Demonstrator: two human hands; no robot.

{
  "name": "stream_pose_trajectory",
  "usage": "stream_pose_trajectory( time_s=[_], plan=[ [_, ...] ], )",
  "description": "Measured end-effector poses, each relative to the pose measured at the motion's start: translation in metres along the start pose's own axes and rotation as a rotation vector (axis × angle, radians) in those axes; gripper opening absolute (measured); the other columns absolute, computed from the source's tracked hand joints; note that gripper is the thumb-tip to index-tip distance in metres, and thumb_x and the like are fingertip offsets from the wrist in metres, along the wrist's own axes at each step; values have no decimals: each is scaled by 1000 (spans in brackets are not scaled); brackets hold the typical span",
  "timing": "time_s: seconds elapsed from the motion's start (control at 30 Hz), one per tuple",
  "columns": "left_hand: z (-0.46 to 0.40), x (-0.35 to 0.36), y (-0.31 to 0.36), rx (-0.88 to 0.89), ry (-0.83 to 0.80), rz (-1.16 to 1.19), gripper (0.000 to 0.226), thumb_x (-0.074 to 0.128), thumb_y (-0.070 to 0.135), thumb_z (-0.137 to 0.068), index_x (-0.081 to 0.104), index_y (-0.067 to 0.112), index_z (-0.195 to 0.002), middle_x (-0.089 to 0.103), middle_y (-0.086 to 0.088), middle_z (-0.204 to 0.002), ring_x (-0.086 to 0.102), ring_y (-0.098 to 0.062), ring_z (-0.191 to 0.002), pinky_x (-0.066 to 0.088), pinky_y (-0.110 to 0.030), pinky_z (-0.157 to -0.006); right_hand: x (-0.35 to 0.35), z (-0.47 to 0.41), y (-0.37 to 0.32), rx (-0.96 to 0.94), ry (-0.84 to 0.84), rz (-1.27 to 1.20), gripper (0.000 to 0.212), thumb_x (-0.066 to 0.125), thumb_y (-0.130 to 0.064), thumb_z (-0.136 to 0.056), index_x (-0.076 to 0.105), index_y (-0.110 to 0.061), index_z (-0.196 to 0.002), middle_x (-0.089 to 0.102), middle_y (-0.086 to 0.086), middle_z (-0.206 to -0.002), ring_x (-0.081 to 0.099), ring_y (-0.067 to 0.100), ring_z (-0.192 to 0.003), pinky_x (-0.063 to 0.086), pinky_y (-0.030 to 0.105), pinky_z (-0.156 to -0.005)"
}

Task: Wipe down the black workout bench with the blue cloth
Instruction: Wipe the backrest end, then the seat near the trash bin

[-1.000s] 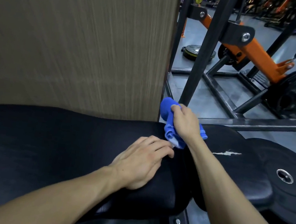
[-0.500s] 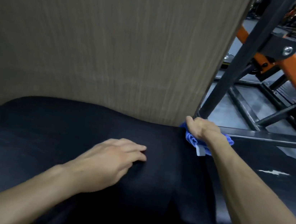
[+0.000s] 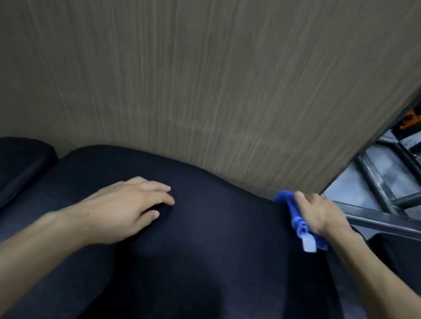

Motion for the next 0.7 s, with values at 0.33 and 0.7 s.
stream_pose_trajectory(
  time_s=[0.33,0.7],
  plan=[
    [33,-7,-76,-55,-46,20,38,40,40,-103,43,50,-139,29,32,-154,24,4,-142,31,-35,-117,-7,-43,-223,5,123,-185,56,27,-50,-97,62,-11,-117,64,21,-122,59,39,-114,42,41,-93],
    [47,-18,-126,3,19,42,37,46,37,-101,48,49,-136,34,31,-152,26,3,-143,34,-32,-115,1,-34,-105,166,-45,-31,40,26,-41,-101,52,-15,-118,55,21,-129,55,40,-115,38,41,-89]
  ],
)
Point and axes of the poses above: each hand's wrist, its own z-axis away from the middle knuckle, its own x-axis out of the palm, y = z × x, the point moved 6 cm from there along -z, towards the middle knuckle
